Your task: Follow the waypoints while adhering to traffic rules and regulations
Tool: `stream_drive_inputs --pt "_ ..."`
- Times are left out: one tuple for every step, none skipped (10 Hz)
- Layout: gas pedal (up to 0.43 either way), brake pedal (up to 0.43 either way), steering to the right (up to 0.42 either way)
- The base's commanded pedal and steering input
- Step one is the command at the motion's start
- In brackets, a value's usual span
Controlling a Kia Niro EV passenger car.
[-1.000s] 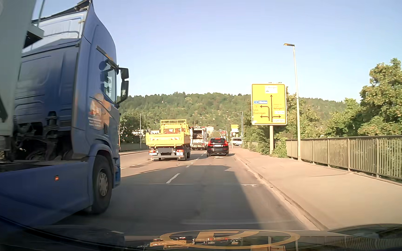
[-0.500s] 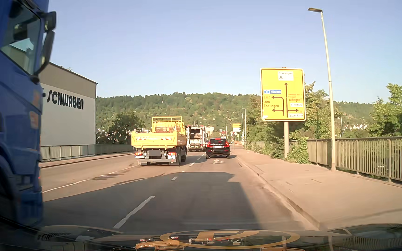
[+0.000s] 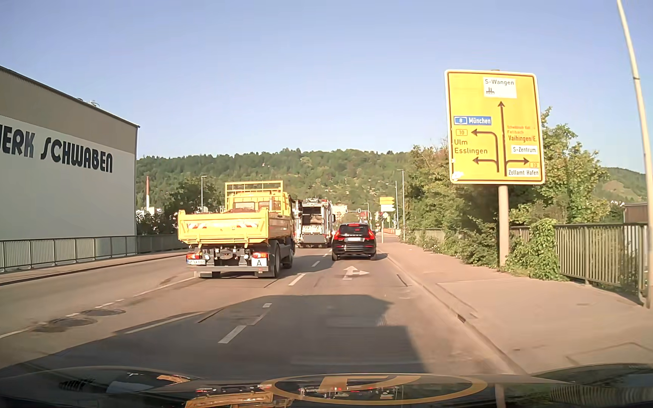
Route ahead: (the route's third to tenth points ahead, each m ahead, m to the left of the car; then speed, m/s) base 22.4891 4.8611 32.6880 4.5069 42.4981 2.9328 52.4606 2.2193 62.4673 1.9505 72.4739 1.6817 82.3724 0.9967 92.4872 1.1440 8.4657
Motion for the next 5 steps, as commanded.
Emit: stream_drive_inputs --pt "0.0 0.177 -0.002" --pt "0.0 0.189 -0.002" --pt "0.0 0.195 -0.002" --pt "0.0 0.195 -0.002" --pt "0.0 0.201 -0.001"
